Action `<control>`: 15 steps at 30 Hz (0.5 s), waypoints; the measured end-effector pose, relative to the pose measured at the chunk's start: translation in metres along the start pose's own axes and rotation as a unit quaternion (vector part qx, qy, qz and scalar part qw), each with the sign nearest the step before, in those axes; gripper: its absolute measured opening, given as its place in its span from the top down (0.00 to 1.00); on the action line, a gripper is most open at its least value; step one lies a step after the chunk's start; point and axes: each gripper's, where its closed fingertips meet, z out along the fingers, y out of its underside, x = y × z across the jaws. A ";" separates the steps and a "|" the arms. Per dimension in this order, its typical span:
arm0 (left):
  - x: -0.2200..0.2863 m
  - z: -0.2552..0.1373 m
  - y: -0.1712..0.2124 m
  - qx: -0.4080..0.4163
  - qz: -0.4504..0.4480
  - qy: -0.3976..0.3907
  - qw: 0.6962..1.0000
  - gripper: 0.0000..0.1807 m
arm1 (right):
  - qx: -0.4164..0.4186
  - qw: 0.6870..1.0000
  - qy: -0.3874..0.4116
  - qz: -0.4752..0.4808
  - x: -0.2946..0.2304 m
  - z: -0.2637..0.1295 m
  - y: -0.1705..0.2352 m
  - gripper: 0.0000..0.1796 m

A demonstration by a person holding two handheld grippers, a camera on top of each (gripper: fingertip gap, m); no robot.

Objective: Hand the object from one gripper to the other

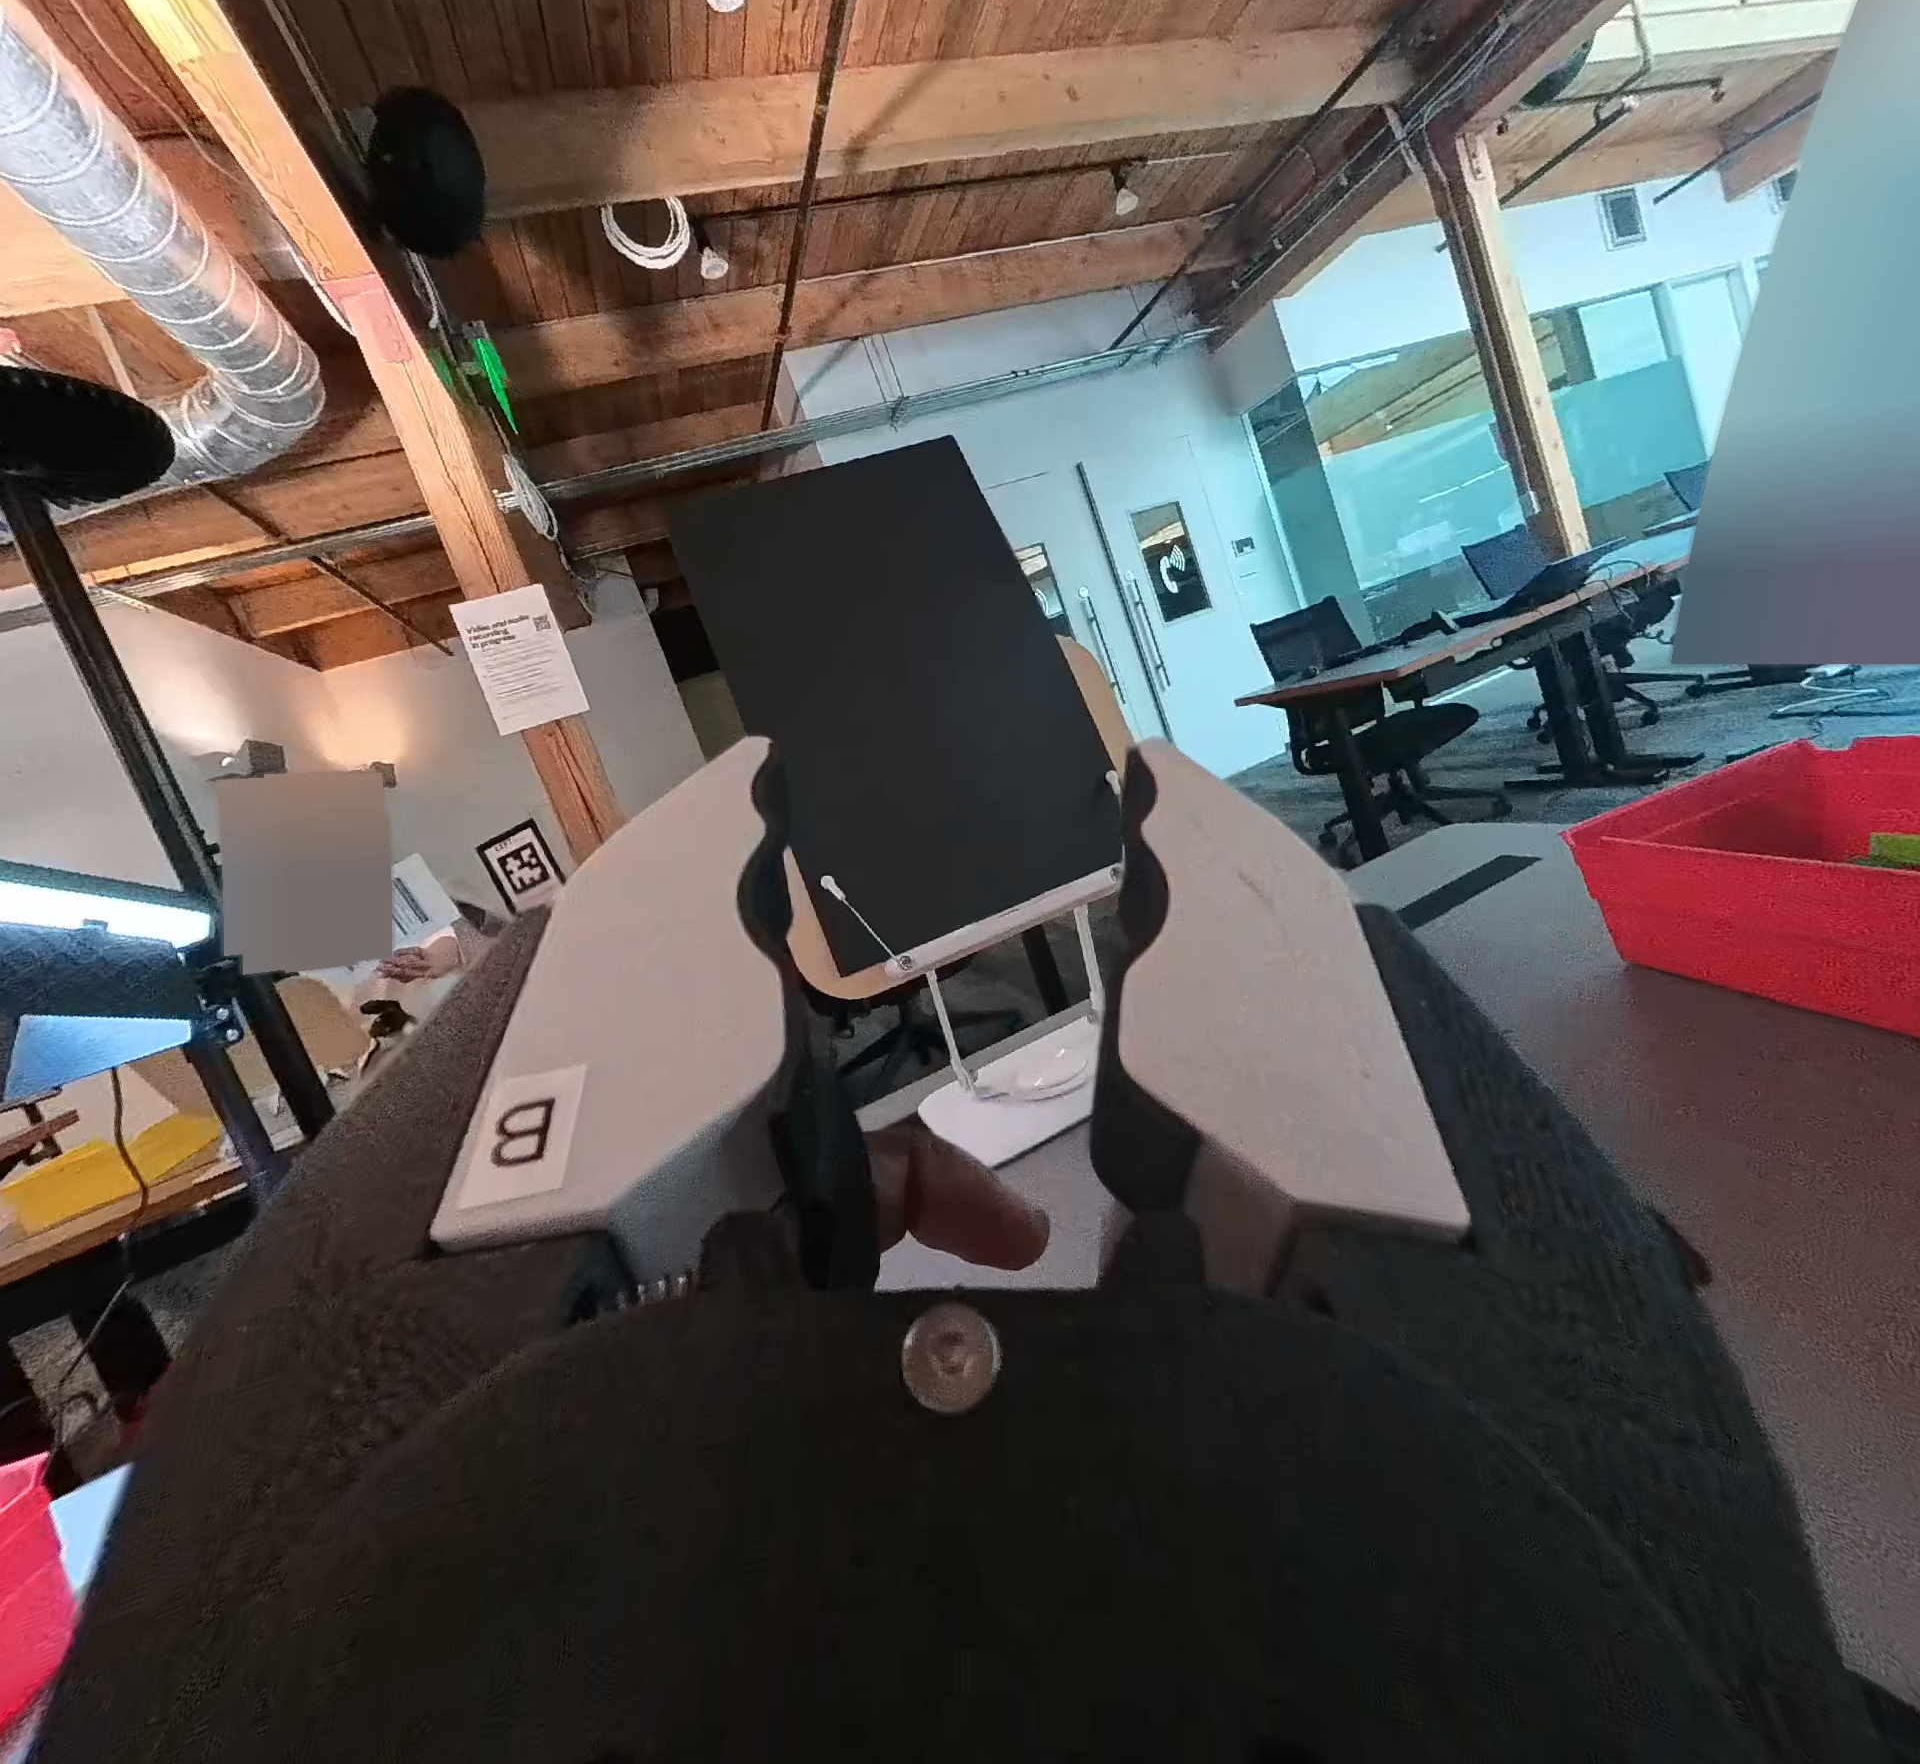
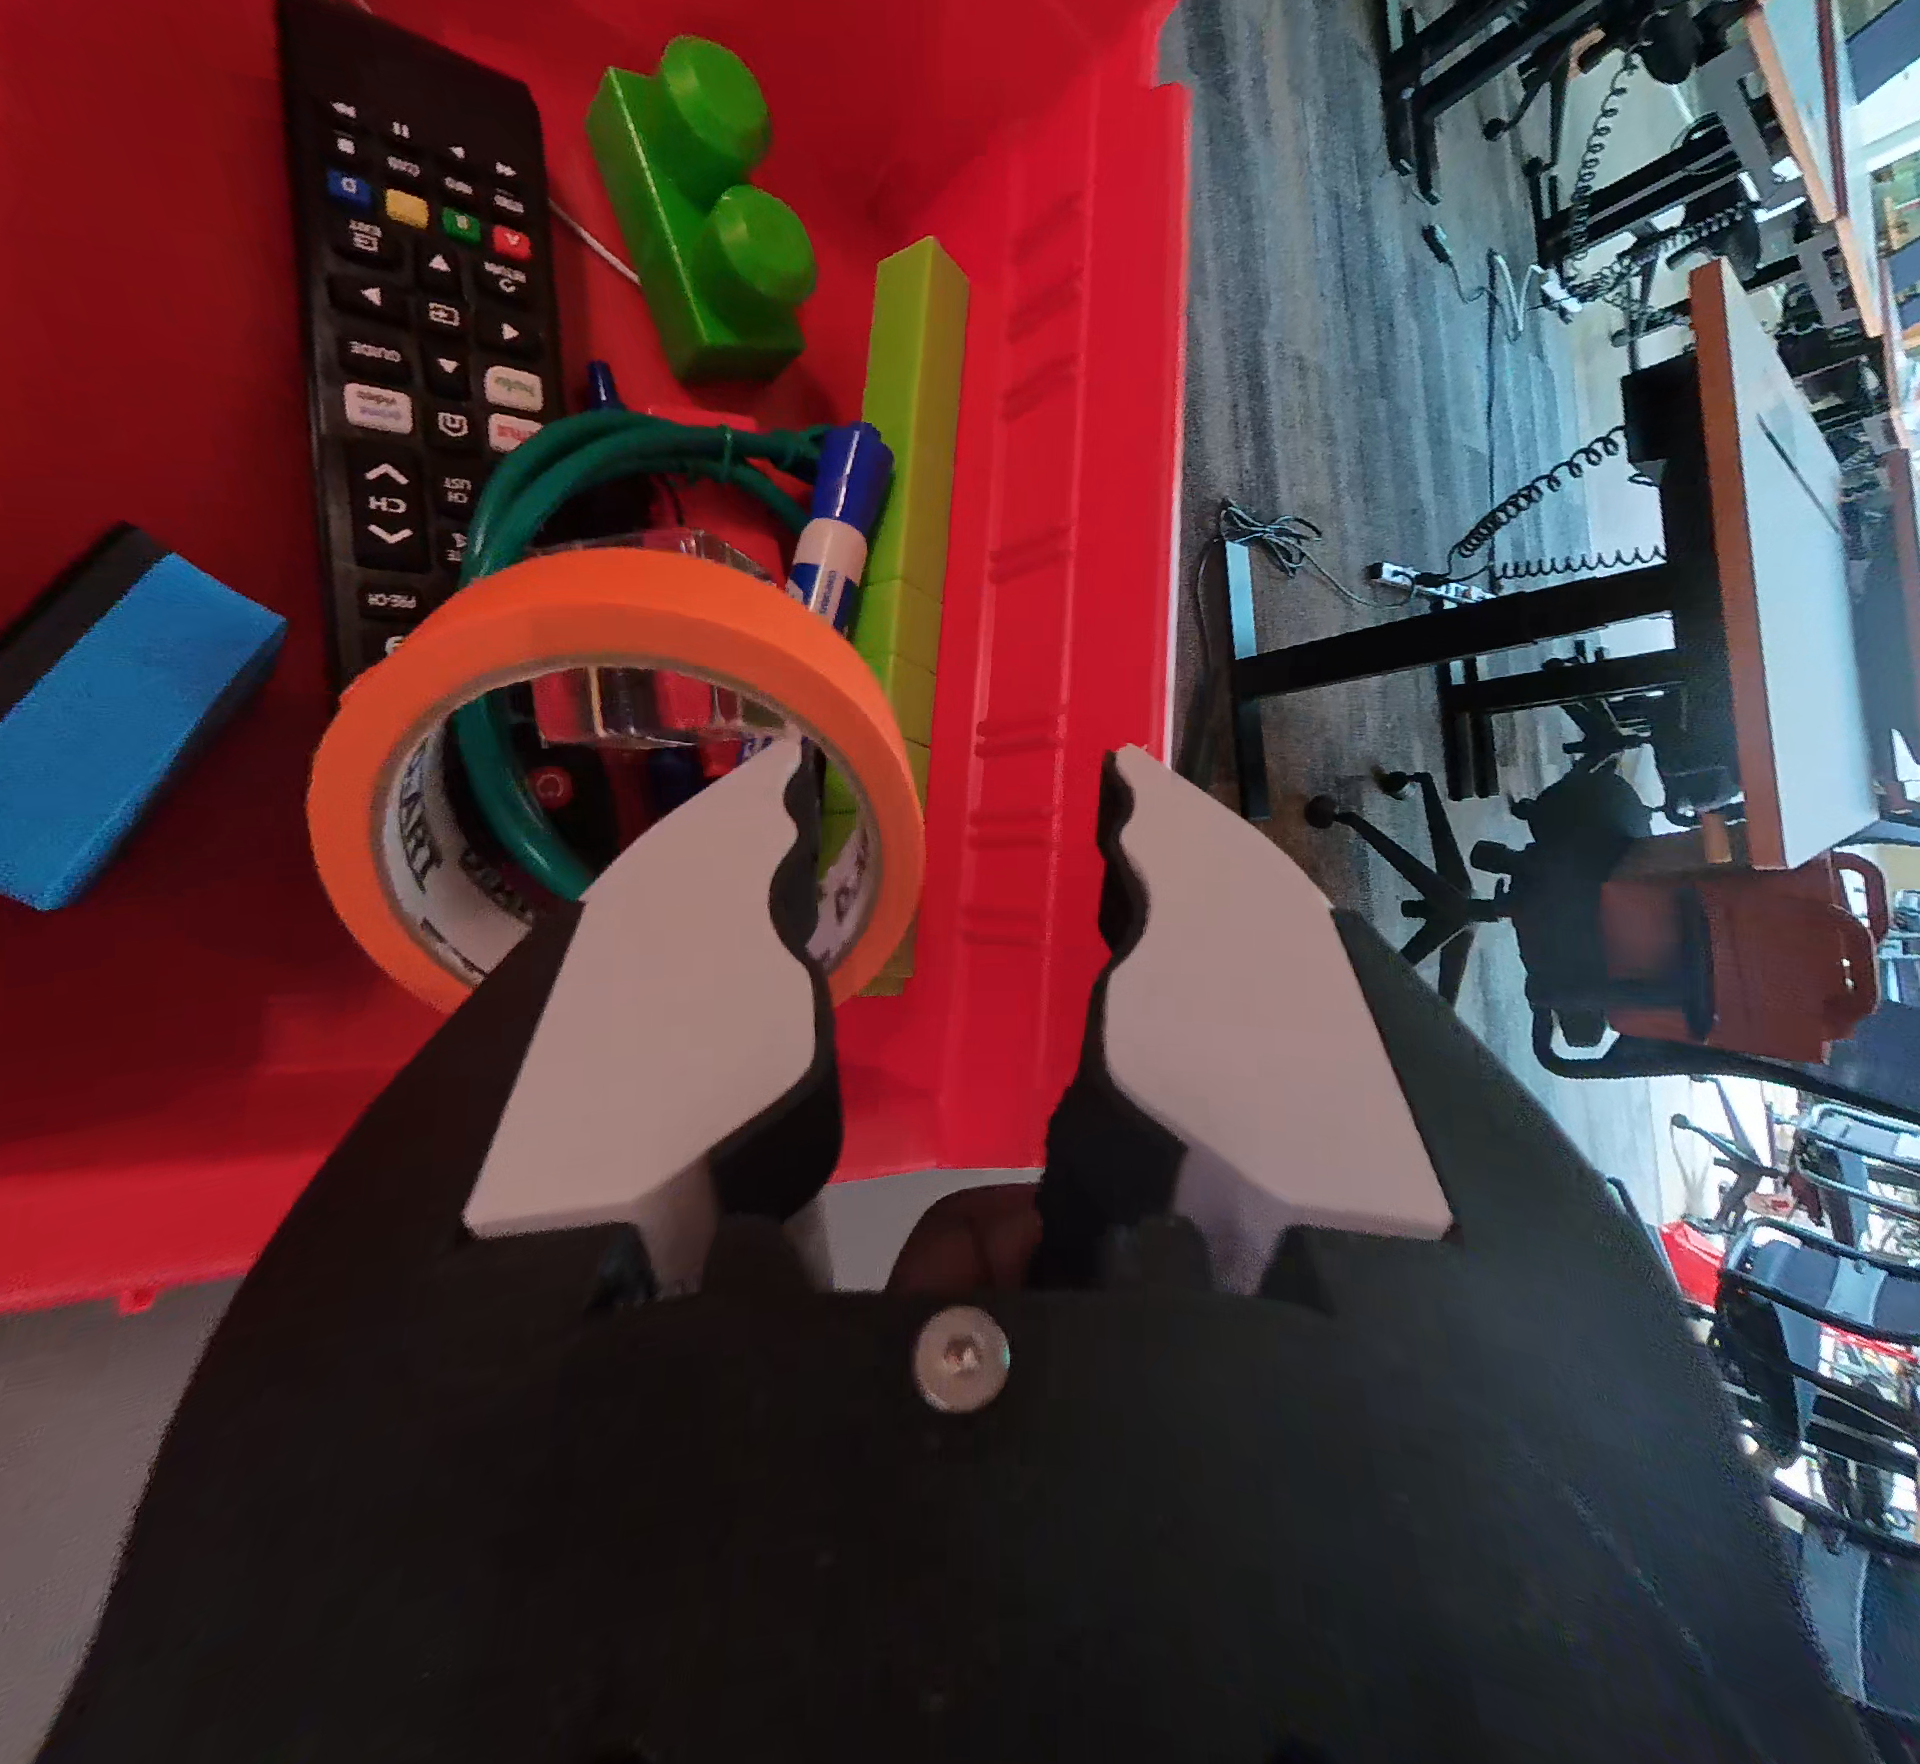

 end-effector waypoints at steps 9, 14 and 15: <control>-0.041 -0.014 0.045 -0.122 -0.032 -0.056 0.990 0.64 | 0.205 0.967 -0.073 0.134 0.009 -0.066 -0.057 0.51; -0.077 -0.042 0.088 -0.237 -0.013 -0.108 0.965 0.64 | 0.340 0.906 -0.167 0.188 0.002 -0.124 -0.088 0.42; -0.084 -0.051 0.101 -0.273 -0.015 -0.115 0.955 0.64 | 0.358 0.897 -0.177 0.192 0.002 -0.132 -0.091 0.41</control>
